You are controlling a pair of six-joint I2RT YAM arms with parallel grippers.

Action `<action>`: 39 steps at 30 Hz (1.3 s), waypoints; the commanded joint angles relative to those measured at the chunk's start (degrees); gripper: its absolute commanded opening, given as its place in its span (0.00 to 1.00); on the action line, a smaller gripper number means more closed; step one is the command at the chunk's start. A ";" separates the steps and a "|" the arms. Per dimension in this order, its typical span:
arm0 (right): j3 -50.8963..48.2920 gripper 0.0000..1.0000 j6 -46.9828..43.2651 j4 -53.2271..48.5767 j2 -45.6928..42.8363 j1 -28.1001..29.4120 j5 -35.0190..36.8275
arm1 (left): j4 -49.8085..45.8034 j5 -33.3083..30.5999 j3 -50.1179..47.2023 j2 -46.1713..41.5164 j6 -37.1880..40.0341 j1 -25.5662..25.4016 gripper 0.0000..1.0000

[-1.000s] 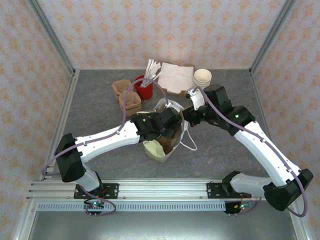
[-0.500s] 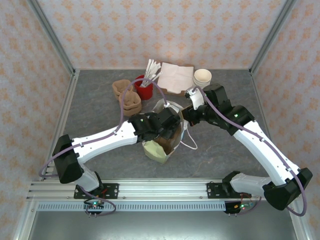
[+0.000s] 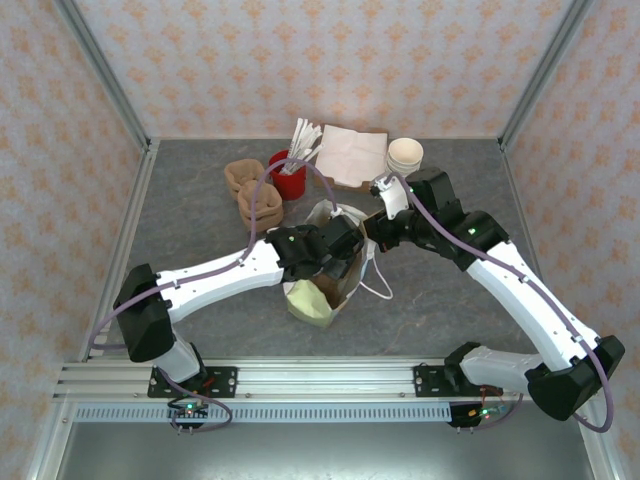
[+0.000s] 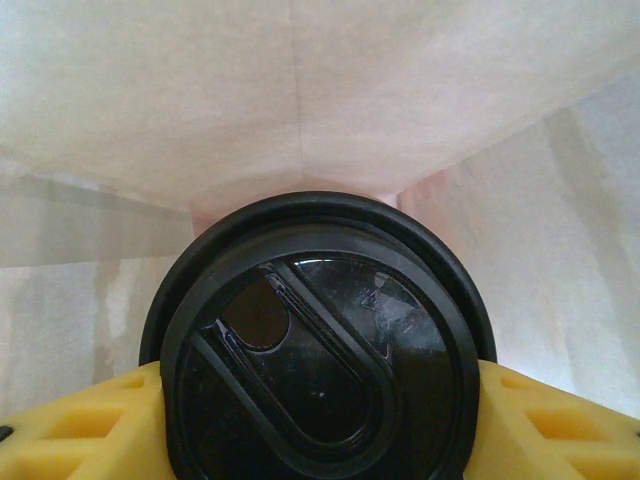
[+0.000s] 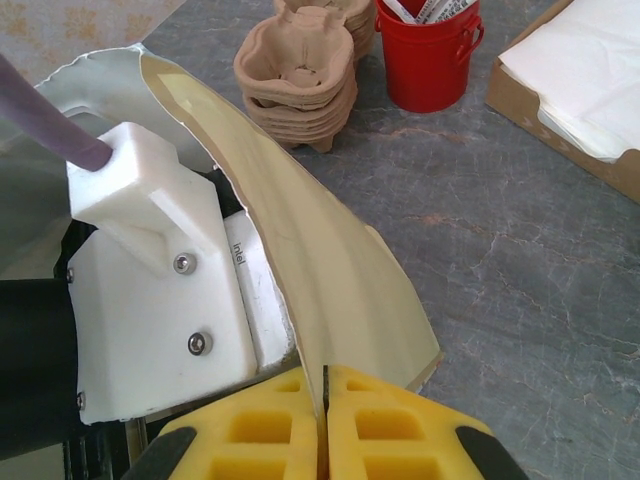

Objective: Pack the takeout coffee

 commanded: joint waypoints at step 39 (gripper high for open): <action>-3.14 0.08 1.17 0.73 -4.12 0.34 2.35 | -0.09 -2.56 0.41 2.02 -2.03 2.31 0.58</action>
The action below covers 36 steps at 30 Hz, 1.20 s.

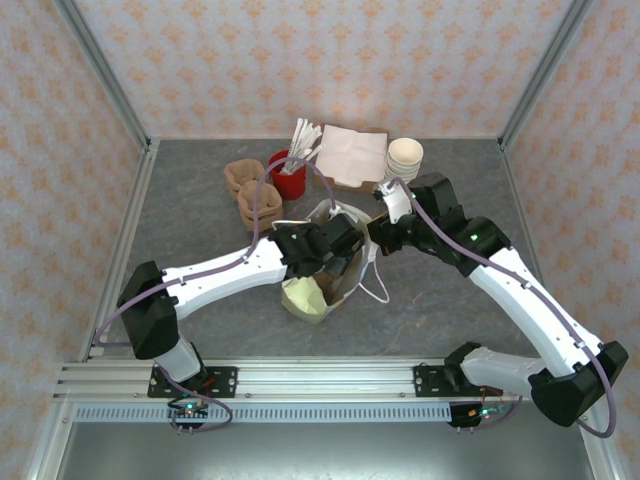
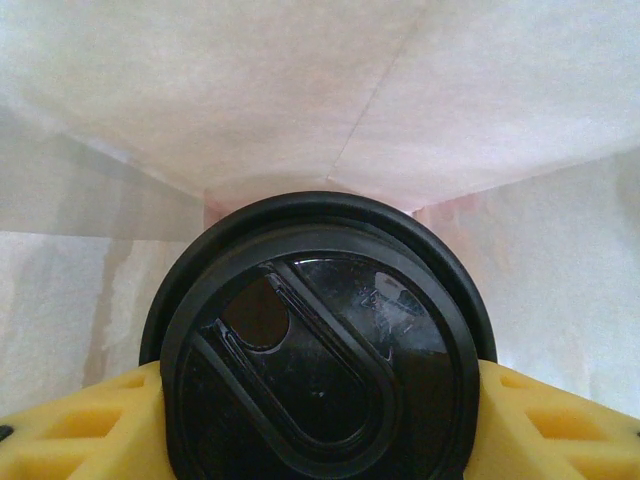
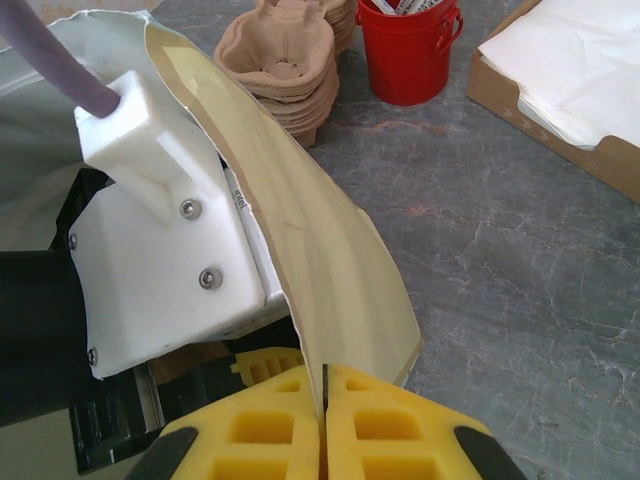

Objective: Pack the takeout coffee

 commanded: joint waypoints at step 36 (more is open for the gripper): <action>0.99 0.37 11.51 -1.26 -12.24 -0.24 9.33 | -13.01 9.28 6.03 8.09 -11.97 4.23 0.56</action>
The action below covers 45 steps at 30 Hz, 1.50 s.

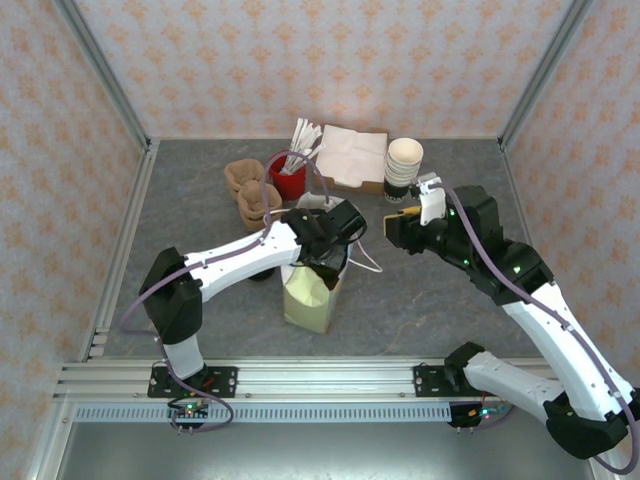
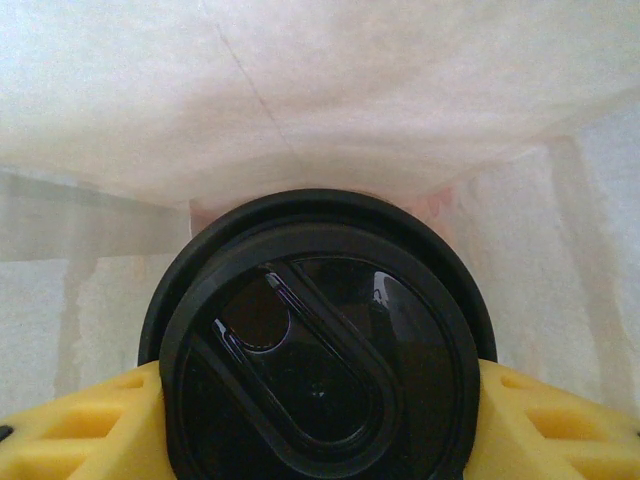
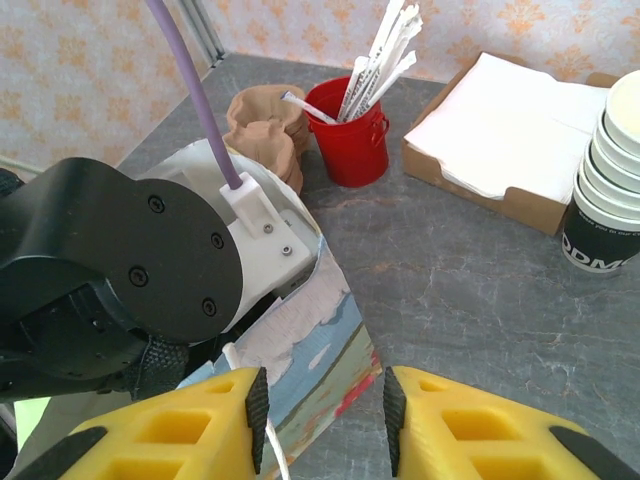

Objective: Pack the takeout coffee

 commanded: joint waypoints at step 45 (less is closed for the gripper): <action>3.04 0.46 7.28 -0.31 3.62 0.14 0.43 | -2.63 3.39 3.61 2.33 -1.80 2.39 0.82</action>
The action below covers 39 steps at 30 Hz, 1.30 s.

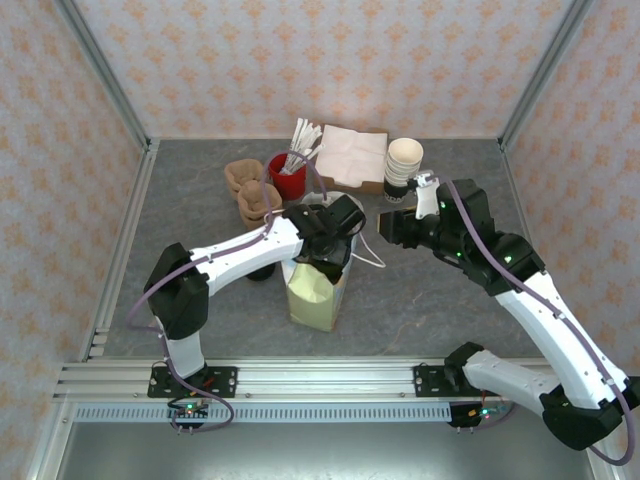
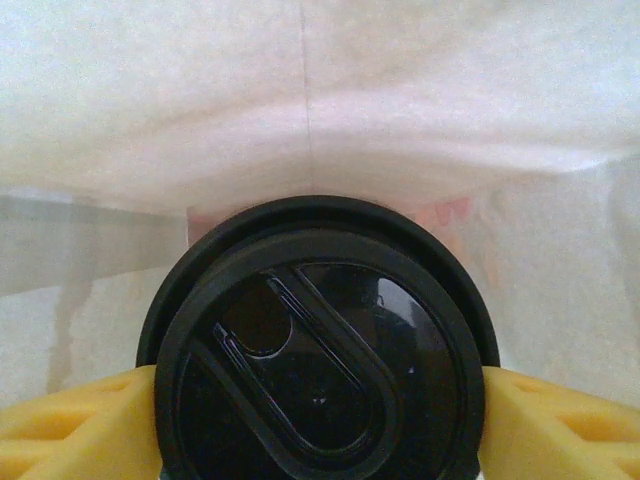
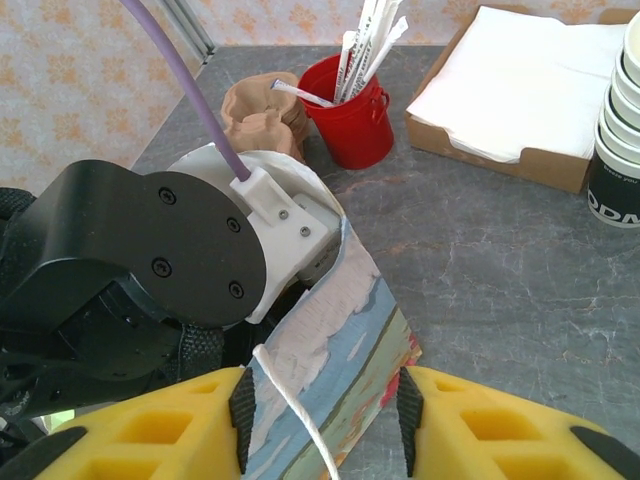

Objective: Pack the takeout coffee

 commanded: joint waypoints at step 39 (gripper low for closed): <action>2.90 0.67 5.29 2.30 13.49 0.16 -1.85 | -8.45 0.59 9.02 -4.62 -1.22 0.35 0.95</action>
